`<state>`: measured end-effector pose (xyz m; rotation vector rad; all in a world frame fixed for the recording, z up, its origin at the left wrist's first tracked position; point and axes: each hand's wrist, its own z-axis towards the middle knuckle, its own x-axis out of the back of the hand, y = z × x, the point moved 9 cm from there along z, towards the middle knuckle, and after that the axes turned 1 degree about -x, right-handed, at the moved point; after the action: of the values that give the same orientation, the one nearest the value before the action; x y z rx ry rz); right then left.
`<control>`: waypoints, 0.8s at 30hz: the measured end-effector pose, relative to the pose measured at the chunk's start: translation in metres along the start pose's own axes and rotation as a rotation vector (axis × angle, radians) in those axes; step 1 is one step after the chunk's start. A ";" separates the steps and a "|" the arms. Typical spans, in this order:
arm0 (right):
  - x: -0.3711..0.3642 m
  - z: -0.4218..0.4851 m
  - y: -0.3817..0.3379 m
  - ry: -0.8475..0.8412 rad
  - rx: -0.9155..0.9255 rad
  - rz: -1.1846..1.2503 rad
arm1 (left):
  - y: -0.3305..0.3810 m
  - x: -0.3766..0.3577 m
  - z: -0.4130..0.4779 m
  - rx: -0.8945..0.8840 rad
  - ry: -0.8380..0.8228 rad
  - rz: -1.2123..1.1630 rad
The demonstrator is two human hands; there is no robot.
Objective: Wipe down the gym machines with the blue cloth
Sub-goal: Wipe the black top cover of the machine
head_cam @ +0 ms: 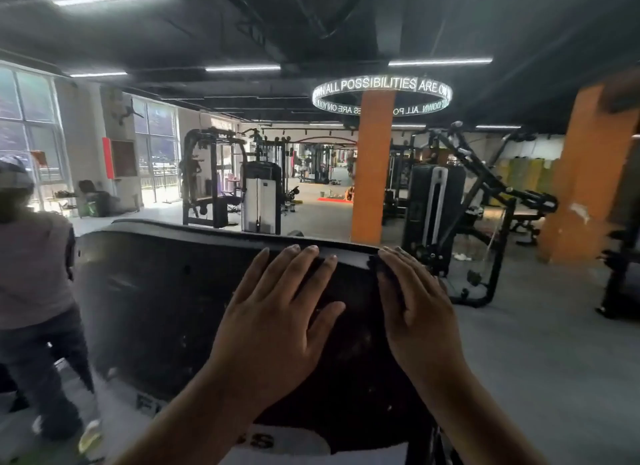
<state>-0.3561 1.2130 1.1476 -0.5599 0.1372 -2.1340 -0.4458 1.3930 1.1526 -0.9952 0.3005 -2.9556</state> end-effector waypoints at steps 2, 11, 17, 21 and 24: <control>-0.013 0.009 -0.029 -0.033 0.048 -0.042 | -0.005 0.003 0.001 -0.018 0.010 -0.035; 0.004 -0.007 -0.008 0.064 -0.176 -0.080 | -0.043 0.003 -0.013 -0.078 0.043 -0.179; -0.037 -0.008 -0.091 -0.076 0.140 -0.116 | -0.044 -0.003 -0.015 -0.102 0.031 -0.219; -0.005 -0.034 -0.034 0.005 -0.007 -0.109 | -0.054 0.000 -0.022 -0.087 0.044 -0.207; 0.004 -0.044 -0.011 0.068 -0.093 -0.097 | -0.064 0.003 -0.030 -0.027 0.073 -0.202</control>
<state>-0.3853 1.2116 1.1131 -0.5587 0.2532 -2.2513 -0.4632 1.4608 1.1427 -0.9778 0.2554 -3.1828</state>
